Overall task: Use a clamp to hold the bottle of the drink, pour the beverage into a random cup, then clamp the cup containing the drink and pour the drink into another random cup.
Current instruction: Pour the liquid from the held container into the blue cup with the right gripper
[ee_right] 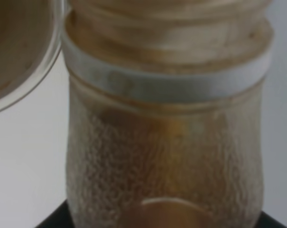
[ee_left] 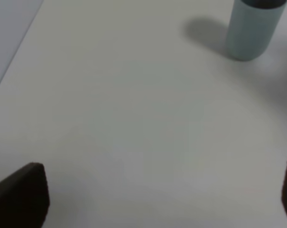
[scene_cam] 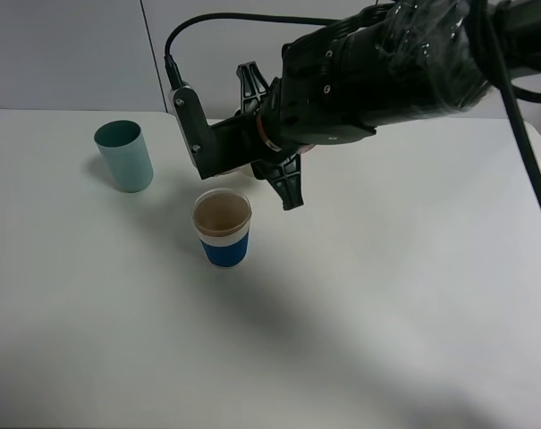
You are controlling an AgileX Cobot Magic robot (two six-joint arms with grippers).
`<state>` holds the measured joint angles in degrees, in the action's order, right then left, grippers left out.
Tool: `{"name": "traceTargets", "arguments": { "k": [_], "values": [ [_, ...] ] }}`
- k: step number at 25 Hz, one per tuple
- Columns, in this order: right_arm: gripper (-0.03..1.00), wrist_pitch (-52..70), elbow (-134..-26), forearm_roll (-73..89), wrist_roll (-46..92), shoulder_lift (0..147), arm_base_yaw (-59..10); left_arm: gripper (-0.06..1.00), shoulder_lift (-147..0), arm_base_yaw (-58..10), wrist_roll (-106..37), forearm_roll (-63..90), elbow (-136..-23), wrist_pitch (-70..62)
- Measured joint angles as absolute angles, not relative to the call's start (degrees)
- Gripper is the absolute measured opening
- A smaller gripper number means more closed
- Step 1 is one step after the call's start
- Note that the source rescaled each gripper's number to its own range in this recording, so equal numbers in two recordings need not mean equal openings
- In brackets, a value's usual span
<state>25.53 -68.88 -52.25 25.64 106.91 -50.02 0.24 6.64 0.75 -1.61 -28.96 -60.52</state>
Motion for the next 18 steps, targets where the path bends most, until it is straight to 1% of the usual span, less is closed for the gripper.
{"name": "traceTargets", "arguments": {
  "k": [13,18],
  "values": [
    [0.00,28.2,-68.9,-53.5,25.7,106.9,-51.8,1.00,0.2,6.6,0.7,-1.6,-29.0,-60.5],
    [0.00,31.0,-68.9,-54.1,25.7,106.9,-52.4,1.00,0.2,6.6,0.7,-1.6,-29.0,-60.5]
  ]
}}
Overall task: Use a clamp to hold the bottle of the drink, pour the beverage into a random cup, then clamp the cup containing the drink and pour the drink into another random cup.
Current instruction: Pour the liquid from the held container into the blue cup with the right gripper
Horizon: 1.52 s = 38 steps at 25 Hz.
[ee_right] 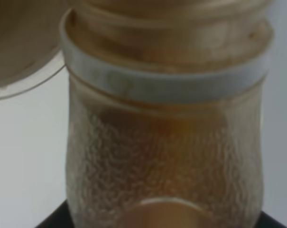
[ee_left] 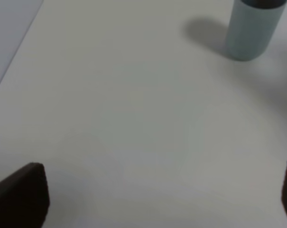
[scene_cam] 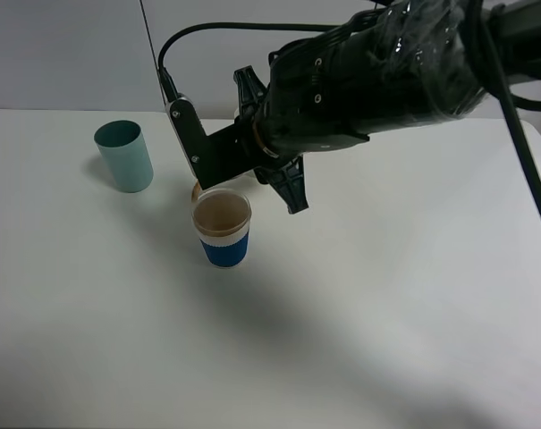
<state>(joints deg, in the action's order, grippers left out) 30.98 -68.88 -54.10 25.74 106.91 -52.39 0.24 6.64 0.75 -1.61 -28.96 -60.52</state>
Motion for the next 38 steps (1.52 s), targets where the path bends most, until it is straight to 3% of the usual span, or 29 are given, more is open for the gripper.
{"name": "traceTargets", "arguments": {
  "k": [38],
  "values": [
    [0.00,38.2,-68.9,-55.9,25.7,106.3,-53.6,1.00,0.2,6.6,0.7,-1.6,-29.0,-60.5]
  ]
}}
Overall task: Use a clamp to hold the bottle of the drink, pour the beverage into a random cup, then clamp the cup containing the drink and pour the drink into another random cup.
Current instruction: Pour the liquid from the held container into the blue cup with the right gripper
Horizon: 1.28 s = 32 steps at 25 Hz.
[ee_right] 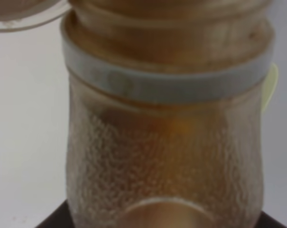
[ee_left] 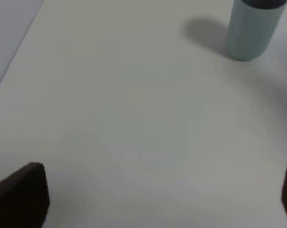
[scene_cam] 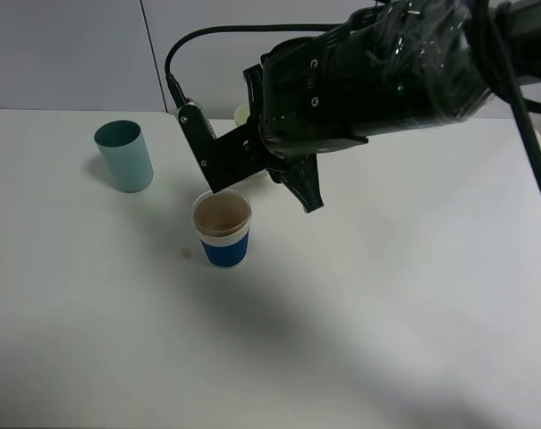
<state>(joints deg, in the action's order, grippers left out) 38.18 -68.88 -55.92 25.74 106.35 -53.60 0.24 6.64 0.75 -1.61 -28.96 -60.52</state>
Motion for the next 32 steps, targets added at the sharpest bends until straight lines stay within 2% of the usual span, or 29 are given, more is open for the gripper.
{"name": "traceTargets", "arguments": {
  "k": [32],
  "values": [
    [0.00,40.0,-68.9,-60.3,25.7,106.3,-55.0,1.00,0.2,6.6,0.7,-1.6,-29.0,-60.5]
  ]
}}
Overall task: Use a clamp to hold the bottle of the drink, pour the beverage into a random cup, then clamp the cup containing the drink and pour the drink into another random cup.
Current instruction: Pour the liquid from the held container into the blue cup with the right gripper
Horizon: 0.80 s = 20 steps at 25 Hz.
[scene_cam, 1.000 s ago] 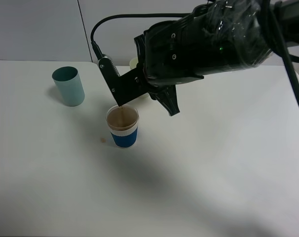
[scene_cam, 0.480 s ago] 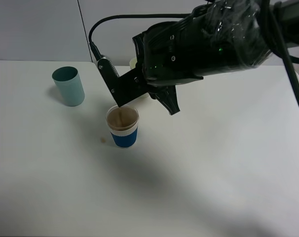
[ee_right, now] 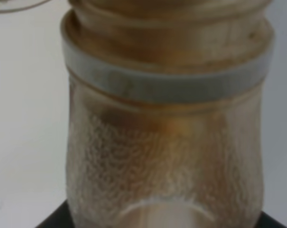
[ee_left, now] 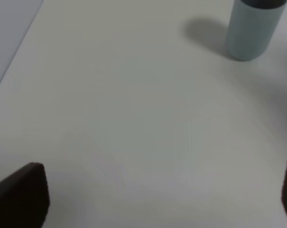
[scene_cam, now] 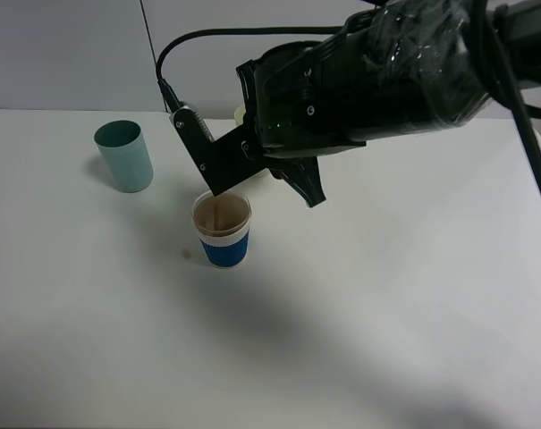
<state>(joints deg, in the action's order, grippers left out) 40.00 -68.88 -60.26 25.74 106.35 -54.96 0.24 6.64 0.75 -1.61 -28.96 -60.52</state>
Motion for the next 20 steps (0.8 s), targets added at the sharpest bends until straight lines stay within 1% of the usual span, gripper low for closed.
{"name": "traceTargets", "arguments": {
  "k": [20],
  "values": [
    [0.00,41.5,-68.9,-63.8,25.7,106.3,-56.0,1.00,0.2,6.6,0.7,-1.6,-29.0,-60.5]
  ]
}}
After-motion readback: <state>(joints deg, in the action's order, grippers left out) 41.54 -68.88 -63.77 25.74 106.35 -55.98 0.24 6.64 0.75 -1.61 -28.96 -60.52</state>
